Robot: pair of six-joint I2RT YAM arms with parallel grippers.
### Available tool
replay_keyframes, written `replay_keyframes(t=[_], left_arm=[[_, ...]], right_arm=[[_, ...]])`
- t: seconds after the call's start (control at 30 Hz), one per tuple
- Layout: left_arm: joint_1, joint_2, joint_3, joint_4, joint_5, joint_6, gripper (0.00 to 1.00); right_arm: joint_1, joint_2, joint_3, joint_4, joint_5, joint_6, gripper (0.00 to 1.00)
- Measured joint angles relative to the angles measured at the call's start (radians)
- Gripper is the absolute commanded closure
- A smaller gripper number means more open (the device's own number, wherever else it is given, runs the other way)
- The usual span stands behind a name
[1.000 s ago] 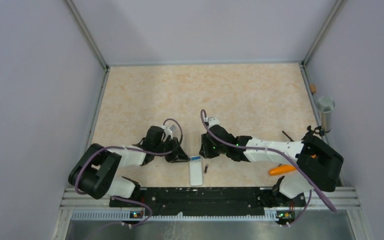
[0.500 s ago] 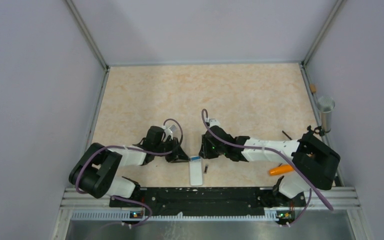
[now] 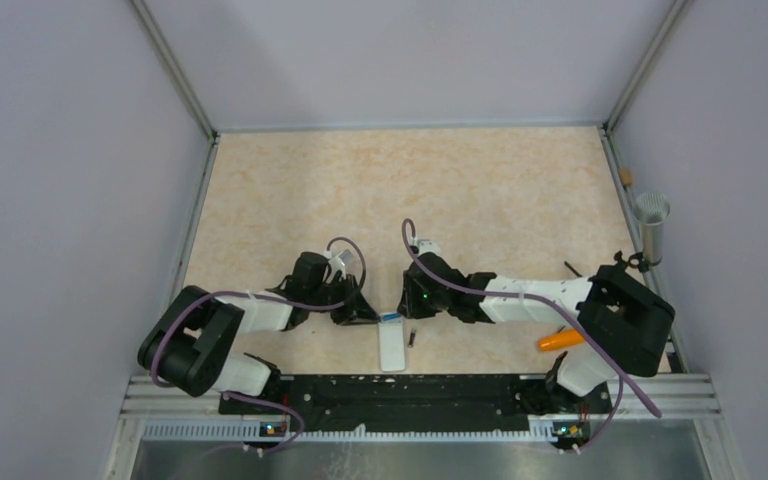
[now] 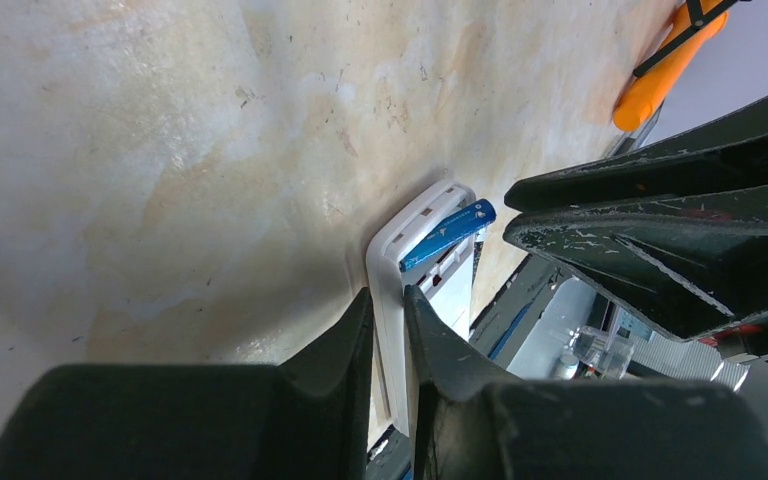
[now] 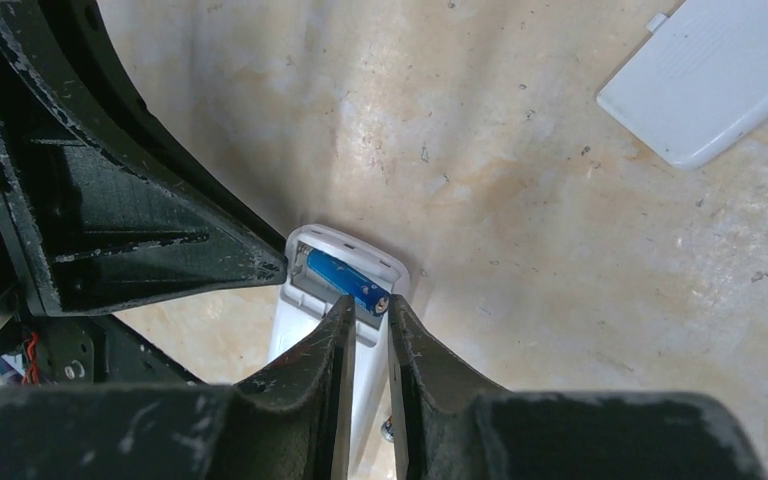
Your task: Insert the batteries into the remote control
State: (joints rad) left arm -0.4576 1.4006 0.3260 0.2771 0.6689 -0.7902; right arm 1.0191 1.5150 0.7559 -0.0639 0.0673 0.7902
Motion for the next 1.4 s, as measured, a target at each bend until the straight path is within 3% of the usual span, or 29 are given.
replay_keyframes(t=[0.87, 1.4], left_arm=[[0.000, 0.000, 0.000, 0.008, 0.004, 0.000, 0.83], [0.010, 0.003, 0.000, 0.003, 0.012, 0.004, 0.96]], right_arm=[[0.021, 0.035, 0.002, 0.020, -0.014, 0.019, 0.89], [0.024, 0.082, 0.051, 0.001, 0.005, 0.013, 0.93]])
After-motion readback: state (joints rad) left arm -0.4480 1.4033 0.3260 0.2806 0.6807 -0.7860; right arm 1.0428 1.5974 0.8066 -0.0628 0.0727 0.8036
